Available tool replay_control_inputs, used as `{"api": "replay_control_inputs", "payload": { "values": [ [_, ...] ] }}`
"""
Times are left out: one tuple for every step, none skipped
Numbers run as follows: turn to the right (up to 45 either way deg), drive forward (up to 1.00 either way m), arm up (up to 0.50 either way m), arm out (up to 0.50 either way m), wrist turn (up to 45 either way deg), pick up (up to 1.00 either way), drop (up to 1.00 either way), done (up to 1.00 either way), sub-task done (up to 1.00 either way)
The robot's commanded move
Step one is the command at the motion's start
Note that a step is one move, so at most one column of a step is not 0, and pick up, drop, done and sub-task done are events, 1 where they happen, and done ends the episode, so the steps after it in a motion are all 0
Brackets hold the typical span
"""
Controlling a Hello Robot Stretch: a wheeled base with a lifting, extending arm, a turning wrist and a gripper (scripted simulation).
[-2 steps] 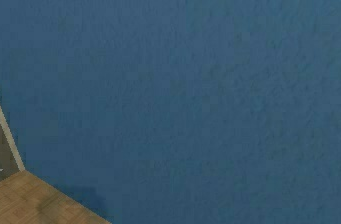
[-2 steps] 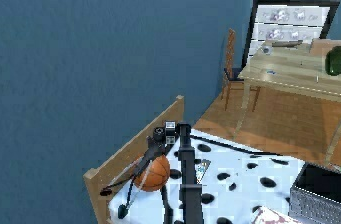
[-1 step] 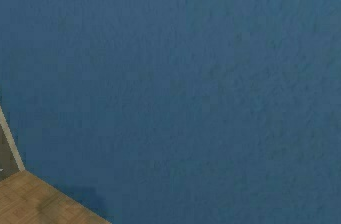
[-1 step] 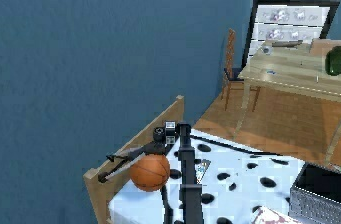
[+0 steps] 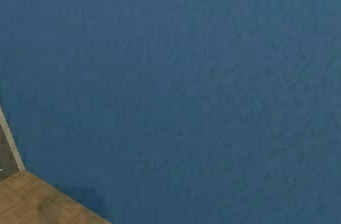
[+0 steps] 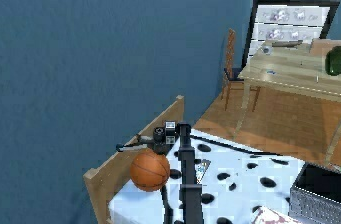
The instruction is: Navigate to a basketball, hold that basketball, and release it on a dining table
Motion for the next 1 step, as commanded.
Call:
{"api": "replay_control_inputs", "payload": {
  "values": [
    [0.0, 0.0, 0.0, 0.0, 21.0, 0.0, 0.0, 0.0, 0.0]
  ]
}}
